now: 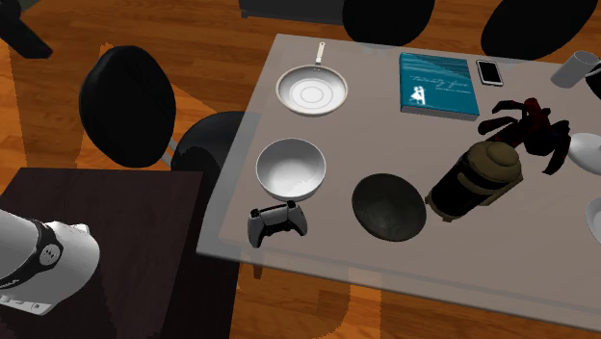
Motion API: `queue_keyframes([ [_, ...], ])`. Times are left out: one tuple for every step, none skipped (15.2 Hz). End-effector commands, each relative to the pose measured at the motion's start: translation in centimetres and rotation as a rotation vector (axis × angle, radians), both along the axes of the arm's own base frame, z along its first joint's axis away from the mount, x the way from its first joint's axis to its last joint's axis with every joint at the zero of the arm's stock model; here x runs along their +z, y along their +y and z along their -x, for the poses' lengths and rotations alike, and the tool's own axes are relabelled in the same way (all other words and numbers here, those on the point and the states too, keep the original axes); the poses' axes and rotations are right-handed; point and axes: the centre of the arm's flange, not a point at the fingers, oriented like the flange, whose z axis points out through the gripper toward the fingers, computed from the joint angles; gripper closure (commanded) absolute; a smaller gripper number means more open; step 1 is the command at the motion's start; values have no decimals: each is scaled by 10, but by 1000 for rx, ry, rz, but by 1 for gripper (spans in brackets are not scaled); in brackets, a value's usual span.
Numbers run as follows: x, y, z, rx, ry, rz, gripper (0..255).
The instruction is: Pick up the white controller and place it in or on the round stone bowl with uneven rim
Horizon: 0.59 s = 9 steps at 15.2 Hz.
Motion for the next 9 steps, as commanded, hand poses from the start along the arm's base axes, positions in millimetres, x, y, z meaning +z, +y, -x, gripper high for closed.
queue_keyframes([
  [0, 0, 0, 0, 0, 0, 0],
  [-13, -3, -4, 7, -2, -12, 0],
  [-25, -6, -7, 14, -4, -24, 0],
  [-38, -8, -11, 21, -6, -36, 0],
  [-51, -10, -15, 28, -8, -48, 0],
  [-64, -12, -19, 35, -10, -61, 0],
  [-77, -14, -22, 42, -12, -73, 0],
  [-90, -16, -26, 49, -14, -85, 0],
  [-102, -18, -30, 56, -17, -97, 0],
])
